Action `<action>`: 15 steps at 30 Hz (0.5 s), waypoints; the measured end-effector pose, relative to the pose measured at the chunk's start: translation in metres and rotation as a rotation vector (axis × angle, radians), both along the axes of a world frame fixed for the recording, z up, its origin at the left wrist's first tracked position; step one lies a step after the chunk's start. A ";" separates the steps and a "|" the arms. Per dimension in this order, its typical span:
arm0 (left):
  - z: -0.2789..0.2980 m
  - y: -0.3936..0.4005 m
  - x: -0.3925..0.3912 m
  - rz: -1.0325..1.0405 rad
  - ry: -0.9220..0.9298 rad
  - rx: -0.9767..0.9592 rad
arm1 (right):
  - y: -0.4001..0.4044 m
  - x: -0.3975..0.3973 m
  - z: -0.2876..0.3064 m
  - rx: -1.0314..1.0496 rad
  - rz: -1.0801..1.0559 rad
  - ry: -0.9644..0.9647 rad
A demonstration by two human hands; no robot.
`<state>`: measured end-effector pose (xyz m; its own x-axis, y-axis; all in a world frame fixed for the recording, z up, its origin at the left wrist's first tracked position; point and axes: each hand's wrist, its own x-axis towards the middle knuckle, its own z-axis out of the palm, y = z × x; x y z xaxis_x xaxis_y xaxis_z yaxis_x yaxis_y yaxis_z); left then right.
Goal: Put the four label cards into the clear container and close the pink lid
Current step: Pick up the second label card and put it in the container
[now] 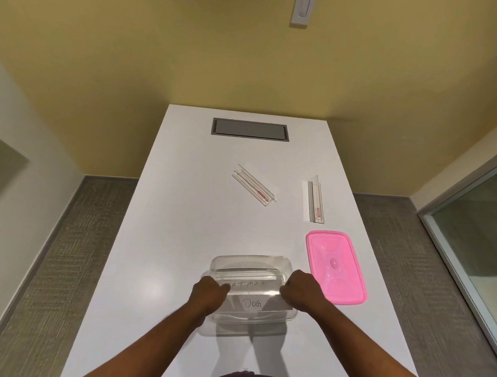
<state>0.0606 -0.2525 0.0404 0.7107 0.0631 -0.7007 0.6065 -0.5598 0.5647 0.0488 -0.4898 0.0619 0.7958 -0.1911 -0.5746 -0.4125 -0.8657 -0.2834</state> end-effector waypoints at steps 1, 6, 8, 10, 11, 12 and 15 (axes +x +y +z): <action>0.000 -0.001 0.002 -0.002 0.009 -0.005 | 0.000 0.001 -0.001 0.003 -0.006 0.004; 0.006 -0.008 0.006 0.037 0.087 -0.247 | 0.005 0.002 -0.008 -0.002 -0.035 0.007; 0.012 -0.011 0.006 0.022 0.139 -0.309 | 0.006 0.001 -0.011 0.000 -0.056 0.011; 0.015 -0.013 0.007 0.015 0.176 -0.343 | 0.009 0.002 -0.013 -0.008 -0.065 0.010; 0.015 -0.014 0.008 0.014 0.184 -0.348 | 0.010 0.002 -0.014 -0.012 -0.067 0.005; 0.015 -0.015 0.008 0.016 0.190 -0.350 | 0.011 0.003 -0.014 -0.018 -0.068 -0.001; 0.012 -0.016 0.010 0.031 0.220 -0.377 | 0.014 0.002 -0.016 -0.038 -0.082 -0.025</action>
<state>0.0711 -0.2682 0.0523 0.5435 -0.2072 -0.8135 0.7484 -0.3193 0.5813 0.0511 -0.4757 0.0457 0.7907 -0.2772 -0.5458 -0.4754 -0.8398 -0.2621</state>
